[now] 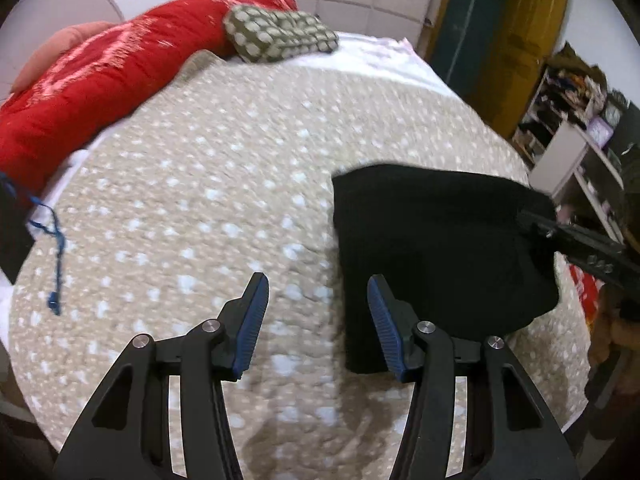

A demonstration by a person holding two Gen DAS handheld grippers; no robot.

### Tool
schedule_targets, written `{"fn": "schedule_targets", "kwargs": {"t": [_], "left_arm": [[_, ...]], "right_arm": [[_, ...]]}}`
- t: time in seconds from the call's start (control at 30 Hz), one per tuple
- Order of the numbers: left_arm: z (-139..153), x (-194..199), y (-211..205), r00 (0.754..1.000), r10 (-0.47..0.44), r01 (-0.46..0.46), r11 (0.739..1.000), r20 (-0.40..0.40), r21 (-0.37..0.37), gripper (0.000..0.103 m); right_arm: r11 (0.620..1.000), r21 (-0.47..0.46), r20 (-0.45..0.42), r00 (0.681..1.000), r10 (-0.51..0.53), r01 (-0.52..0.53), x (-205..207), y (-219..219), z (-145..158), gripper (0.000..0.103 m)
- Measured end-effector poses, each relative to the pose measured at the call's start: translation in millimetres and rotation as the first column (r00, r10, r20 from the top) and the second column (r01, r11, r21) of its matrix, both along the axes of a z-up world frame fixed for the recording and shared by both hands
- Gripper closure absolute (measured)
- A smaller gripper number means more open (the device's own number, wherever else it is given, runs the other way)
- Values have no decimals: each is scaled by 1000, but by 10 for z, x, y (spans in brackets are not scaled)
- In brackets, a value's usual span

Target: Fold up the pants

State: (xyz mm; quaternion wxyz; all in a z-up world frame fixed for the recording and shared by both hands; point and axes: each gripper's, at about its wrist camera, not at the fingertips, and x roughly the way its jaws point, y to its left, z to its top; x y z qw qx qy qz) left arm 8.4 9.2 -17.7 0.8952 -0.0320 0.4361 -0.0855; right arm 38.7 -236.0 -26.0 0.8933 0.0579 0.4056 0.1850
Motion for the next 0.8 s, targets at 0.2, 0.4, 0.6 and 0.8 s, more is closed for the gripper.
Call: {"fn": "schedule_targets", "kwargs": {"t": [0.2,0.4,0.6,0.8], "left_arm": [[26,89,-193,1000,-20,19,997,20,68,52],[76,313,-274,999,-21,19,998,39,53,52],[-124,591,-476,1000,-15,15,997,-12,82,52],[-215,702,-506,1000,18,-16,996,-15,86,44]], "right_arm": [[993,20,-70,991,-112,113,117,-228,-338,81],[982,76,48,983,-177,174,-36,-366,128,73],[1000,9,-4,1000,-23,23,180,95,-117,74],[996,-36,-68,995,-78,76,559,163,-495,73]]}}
